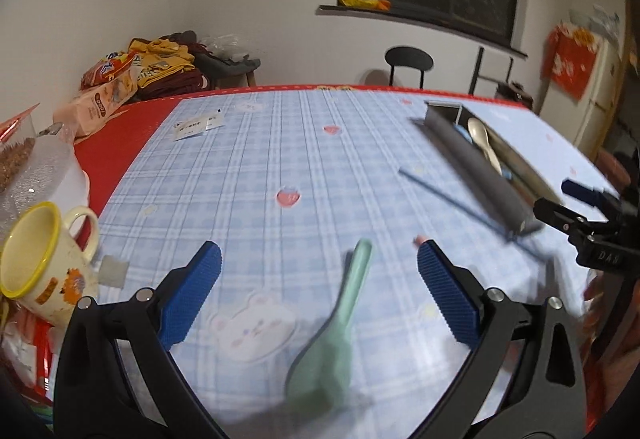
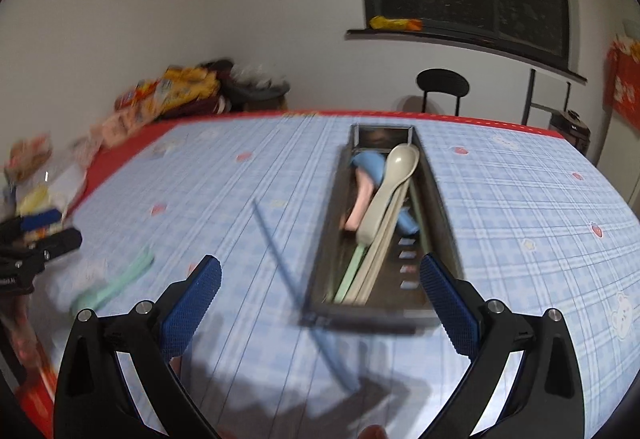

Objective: Organize utensils
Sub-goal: 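Move both tools back over the mint-green spoon and remaining chopsticks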

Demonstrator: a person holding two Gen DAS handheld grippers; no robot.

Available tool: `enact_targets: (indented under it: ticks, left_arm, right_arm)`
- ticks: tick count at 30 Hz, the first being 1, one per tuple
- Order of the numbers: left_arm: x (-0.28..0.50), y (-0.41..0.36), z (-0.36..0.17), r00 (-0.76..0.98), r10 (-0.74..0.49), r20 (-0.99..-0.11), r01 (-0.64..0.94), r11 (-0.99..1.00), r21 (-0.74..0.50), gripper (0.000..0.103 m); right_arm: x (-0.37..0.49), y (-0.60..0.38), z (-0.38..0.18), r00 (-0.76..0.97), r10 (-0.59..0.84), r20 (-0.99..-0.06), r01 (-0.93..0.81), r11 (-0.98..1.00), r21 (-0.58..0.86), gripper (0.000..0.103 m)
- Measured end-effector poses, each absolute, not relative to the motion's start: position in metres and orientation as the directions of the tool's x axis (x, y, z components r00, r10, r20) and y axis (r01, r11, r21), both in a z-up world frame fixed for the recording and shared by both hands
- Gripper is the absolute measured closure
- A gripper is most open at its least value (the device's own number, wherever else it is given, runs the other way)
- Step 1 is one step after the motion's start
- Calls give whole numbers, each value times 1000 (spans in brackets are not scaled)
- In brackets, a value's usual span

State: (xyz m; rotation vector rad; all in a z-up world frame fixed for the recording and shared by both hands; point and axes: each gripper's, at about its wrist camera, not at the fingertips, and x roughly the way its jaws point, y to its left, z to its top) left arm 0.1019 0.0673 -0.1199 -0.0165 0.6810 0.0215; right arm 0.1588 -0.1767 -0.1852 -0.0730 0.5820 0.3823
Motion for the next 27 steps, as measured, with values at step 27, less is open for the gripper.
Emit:
enact_targets:
  ticks: [27]
  left_arm:
    - [74, 69, -151, 746, -26, -665, 84, 995, 54, 6]
  right_arm:
    - [116, -119, -219, 662, 234, -712, -545, 802, -243, 11]
